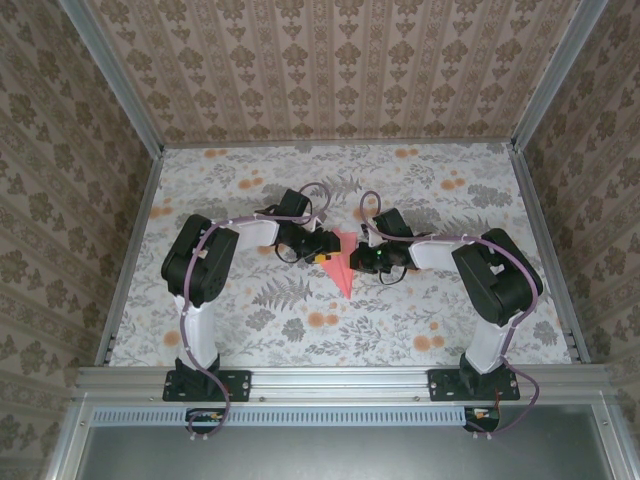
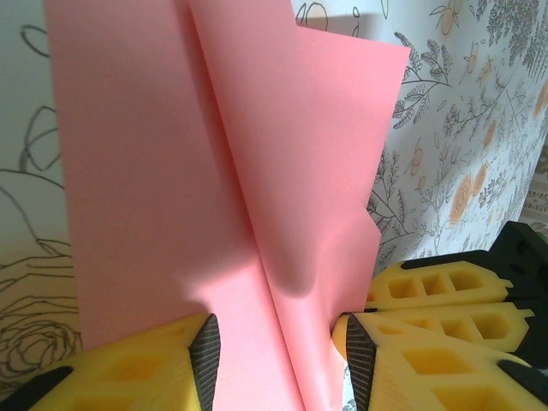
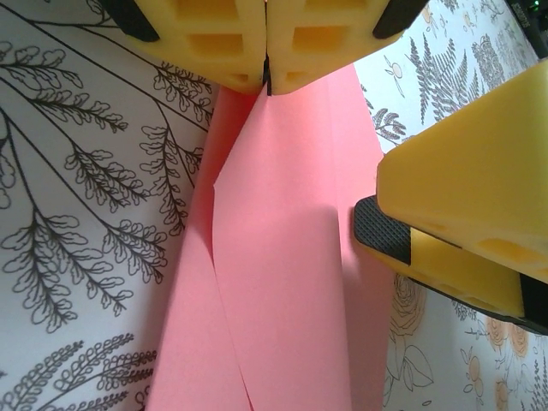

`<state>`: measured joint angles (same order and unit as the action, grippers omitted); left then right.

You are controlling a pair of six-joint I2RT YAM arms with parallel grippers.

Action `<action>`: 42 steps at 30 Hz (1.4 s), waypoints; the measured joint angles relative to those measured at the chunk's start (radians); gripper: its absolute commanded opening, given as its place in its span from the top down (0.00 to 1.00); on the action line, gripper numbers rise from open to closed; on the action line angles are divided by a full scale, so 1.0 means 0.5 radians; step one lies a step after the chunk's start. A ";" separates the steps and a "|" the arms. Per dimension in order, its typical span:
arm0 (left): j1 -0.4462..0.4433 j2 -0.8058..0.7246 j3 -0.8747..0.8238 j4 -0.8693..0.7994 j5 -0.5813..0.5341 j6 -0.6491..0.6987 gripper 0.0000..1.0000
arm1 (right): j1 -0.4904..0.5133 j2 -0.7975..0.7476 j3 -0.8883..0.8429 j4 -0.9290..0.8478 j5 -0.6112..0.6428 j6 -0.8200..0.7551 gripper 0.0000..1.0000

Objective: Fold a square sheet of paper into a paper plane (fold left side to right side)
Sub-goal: Fourth fold the wing at the center of the table.

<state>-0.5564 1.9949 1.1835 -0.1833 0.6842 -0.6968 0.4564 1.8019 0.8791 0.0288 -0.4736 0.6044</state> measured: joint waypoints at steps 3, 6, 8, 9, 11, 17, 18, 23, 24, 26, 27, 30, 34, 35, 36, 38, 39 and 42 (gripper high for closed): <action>0.000 0.000 0.000 0.000 0.000 0.000 0.53 | 0.000 0.001 0.005 -0.015 0.010 -0.004 0.93; 0.000 -0.001 0.000 0.000 0.000 0.000 0.53 | 0.000 0.001 0.009 -0.021 0.021 -0.006 0.93; 0.000 0.000 0.000 0.000 0.000 0.000 0.53 | 0.000 0.001 0.011 -0.022 0.022 -0.007 0.93; 0.000 0.000 0.000 0.000 0.000 0.001 0.53 | 0.000 0.001 0.014 -0.023 0.023 -0.008 0.93; 0.000 0.000 0.000 0.000 0.000 0.000 0.53 | 0.000 0.005 0.021 -0.024 0.023 -0.013 0.93; 0.000 0.000 0.000 0.001 0.000 0.000 0.53 | 0.000 0.037 0.040 -0.040 0.029 -0.014 0.93; 0.001 0.000 0.000 0.000 0.000 0.000 0.53 | 0.000 0.043 0.043 -0.045 0.031 -0.014 0.93; 0.001 0.000 0.000 0.001 0.000 0.001 0.53 | 0.000 0.053 0.062 -0.076 0.030 -0.030 0.94; 0.000 0.000 0.000 0.001 0.000 0.001 0.53 | 0.000 0.053 0.062 -0.078 0.030 -0.037 0.94; 0.001 0.000 0.000 0.000 0.000 0.001 0.53 | 0.000 0.053 0.062 -0.080 0.031 -0.050 0.94; 0.001 -0.001 0.000 -0.001 0.000 0.001 0.53 | 0.000 0.053 0.062 -0.081 0.035 -0.051 0.94; 0.000 -0.001 0.008 -0.018 -0.005 0.003 0.52 | 0.000 0.053 0.062 -0.081 0.037 -0.052 0.94; 0.000 -0.014 0.050 -0.099 -0.033 0.038 0.50 | 0.002 0.053 0.059 -0.079 0.037 -0.052 0.94; 0.000 -0.024 0.066 -0.126 -0.038 0.046 0.50 | 0.002 0.053 0.058 -0.076 0.037 -0.052 0.94; 0.000 -0.039 0.086 -0.151 -0.045 0.056 0.51 | 0.002 0.053 0.058 -0.076 0.037 -0.052 0.94; 0.000 -0.070 0.128 -0.179 -0.053 0.072 0.53 | 0.002 0.053 0.058 -0.075 0.037 -0.052 0.94; 0.001 -0.088 0.149 -0.187 -0.053 0.078 0.55 | 0.002 0.053 0.058 -0.075 0.037 -0.052 0.94; -0.002 -0.116 0.198 -0.190 -0.046 0.087 0.62 | 0.002 0.053 0.058 -0.075 0.037 -0.052 0.94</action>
<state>-0.5571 1.9369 1.2823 -0.2783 0.6613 -0.6533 0.4572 1.8286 0.9081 -0.0086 -0.4549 0.5785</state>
